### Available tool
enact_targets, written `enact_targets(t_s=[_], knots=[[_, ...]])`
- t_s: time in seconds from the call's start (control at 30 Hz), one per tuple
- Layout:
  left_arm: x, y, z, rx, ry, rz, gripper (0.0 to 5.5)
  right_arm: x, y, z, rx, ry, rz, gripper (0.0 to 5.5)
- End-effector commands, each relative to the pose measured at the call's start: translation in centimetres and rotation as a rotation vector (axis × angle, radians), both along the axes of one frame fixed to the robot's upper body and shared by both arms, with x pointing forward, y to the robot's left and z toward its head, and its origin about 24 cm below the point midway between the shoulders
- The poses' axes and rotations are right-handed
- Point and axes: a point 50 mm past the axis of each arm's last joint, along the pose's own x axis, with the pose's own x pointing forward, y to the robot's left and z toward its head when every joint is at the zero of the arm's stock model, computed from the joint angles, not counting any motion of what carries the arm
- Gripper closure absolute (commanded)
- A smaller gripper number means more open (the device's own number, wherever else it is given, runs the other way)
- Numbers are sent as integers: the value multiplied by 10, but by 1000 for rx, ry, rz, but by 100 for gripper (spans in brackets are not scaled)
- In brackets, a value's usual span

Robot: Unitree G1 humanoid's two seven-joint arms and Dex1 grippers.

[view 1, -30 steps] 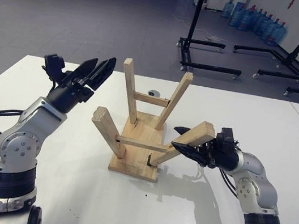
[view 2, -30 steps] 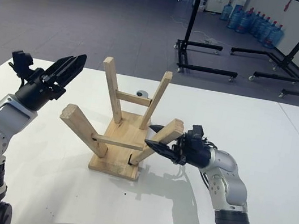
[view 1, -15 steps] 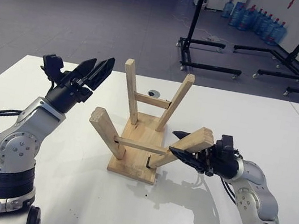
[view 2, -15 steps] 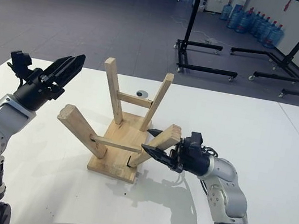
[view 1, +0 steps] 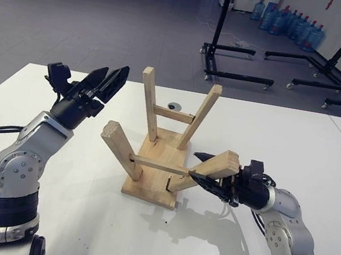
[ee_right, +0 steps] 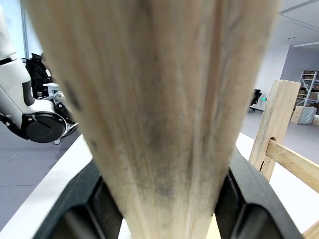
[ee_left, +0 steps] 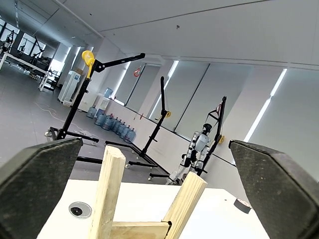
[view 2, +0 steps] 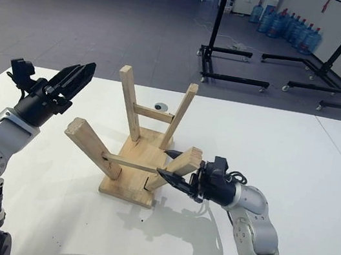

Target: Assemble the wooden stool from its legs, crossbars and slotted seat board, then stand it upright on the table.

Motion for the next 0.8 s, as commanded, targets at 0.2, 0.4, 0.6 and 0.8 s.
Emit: enact_targets(t_s=[0.2, 0.4, 0.6, 0.8], knots=[[2, 3, -2, 20, 15, 11, 10, 5, 11, -7, -76, 24, -12, 345], [2, 3, -1, 19, 9, 18, 10, 11, 14, -6, -127, 26, -37, 345], [2, 3, -2, 18, 6, 20, 10, 19, 18, 7, -131, 30, -56, 345], [2, 2, -2, 17, 6, 18, 10, 19, 25, 10, -150, 27, -53, 345]])
